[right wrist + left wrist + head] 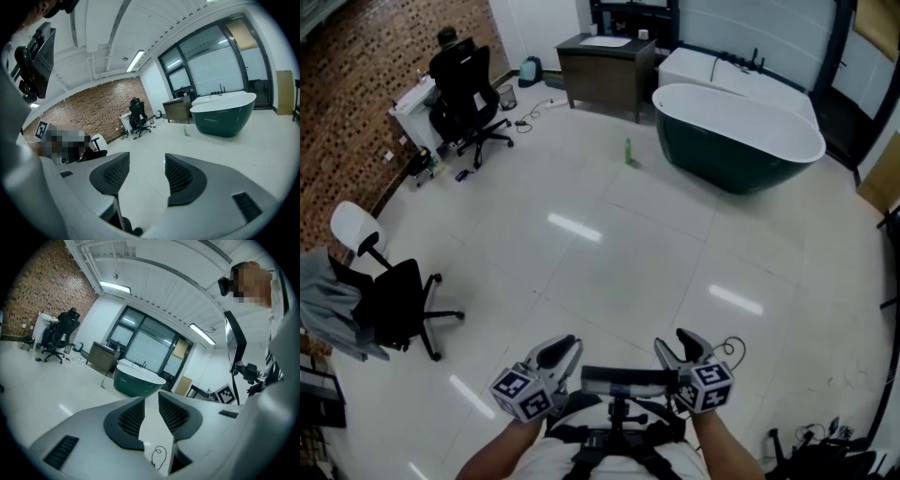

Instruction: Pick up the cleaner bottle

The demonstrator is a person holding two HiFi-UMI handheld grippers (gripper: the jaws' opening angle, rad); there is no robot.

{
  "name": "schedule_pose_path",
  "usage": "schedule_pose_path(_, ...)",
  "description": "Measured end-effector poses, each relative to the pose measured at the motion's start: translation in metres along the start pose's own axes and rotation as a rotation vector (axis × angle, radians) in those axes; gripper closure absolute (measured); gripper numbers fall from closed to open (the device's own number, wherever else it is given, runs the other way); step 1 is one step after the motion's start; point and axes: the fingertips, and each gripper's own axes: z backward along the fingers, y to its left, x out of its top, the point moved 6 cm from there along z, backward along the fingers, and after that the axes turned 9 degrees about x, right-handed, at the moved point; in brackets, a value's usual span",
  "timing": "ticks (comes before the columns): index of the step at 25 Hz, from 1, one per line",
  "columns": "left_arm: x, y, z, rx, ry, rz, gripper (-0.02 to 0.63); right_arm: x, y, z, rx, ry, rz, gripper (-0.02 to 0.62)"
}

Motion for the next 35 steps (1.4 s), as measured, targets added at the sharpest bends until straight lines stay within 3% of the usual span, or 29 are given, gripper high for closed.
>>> schedule_pose_path(8,0.022,0.008,-0.04,0.014,0.027,0.001,0.511,0.02,-0.028,-0.019,0.007,0.003,-0.037,0.35)
schedule_pose_path(13,0.035,0.031,-0.074,-0.025,0.03,0.003,0.511,0.039,-0.043,-0.043,-0.021,-0.003,-0.046,0.35)
schedule_pose_path(28,0.137,0.157,-0.187,-0.139,0.06,-0.032,0.511,0.143,-0.065,-0.173,-0.143,-0.035,-0.058,0.35)
schedule_pose_path(35,0.161,0.196,-0.205,-0.124,0.069,-0.021,0.511,0.168,-0.068,-0.208,-0.16,-0.045,-0.051,0.35)
